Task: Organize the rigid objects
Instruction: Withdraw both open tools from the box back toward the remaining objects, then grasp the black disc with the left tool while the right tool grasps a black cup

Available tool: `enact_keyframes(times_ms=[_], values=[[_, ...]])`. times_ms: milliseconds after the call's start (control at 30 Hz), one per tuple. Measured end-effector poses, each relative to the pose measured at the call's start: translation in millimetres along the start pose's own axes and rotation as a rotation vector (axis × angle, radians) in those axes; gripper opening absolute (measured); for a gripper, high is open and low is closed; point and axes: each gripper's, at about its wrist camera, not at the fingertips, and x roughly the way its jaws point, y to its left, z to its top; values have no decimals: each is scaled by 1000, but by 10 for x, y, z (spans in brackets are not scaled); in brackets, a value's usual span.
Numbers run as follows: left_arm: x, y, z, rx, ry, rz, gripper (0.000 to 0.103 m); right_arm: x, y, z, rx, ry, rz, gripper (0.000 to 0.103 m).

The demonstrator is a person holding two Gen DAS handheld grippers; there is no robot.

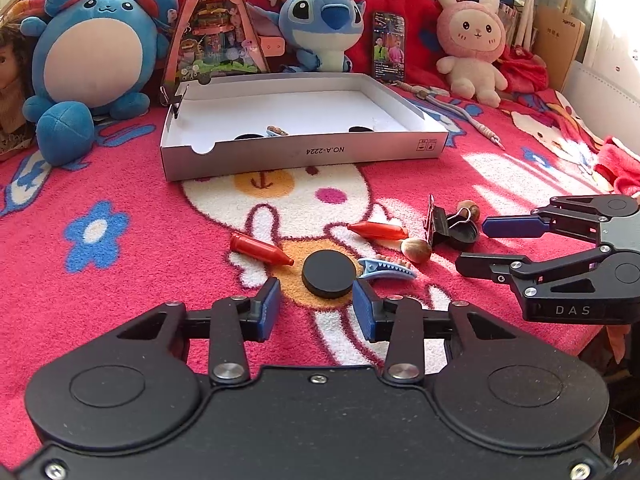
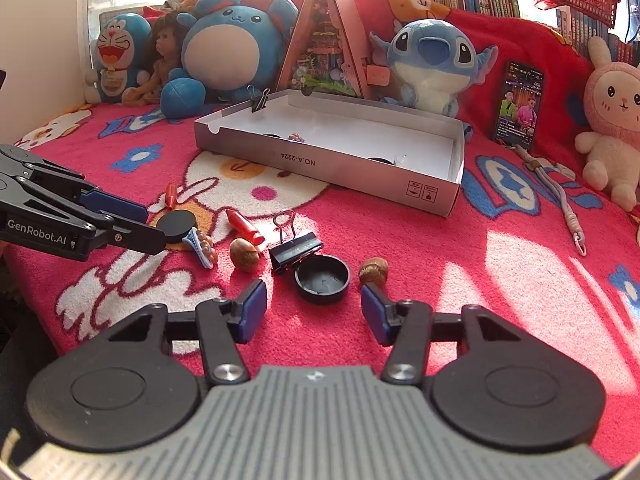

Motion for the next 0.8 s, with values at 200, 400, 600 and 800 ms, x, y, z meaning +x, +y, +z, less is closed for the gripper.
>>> enact_keyframes(times_ms=[200, 400, 600, 800], values=[[45, -4, 19, -19, -12, 0, 37, 26, 15, -7, 11, -2, -13, 60], [77, -22, 35, -25, -25, 4, 34, 67, 4, 10, 40, -16, -41, 60], [109, -54, 38, -31, -34, 8, 33, 97, -11, 37, 57, -26, -58, 60], [150, -105, 27, -26, -48, 24, 32, 118, 30, 35, 55, -31, -50, 60]])
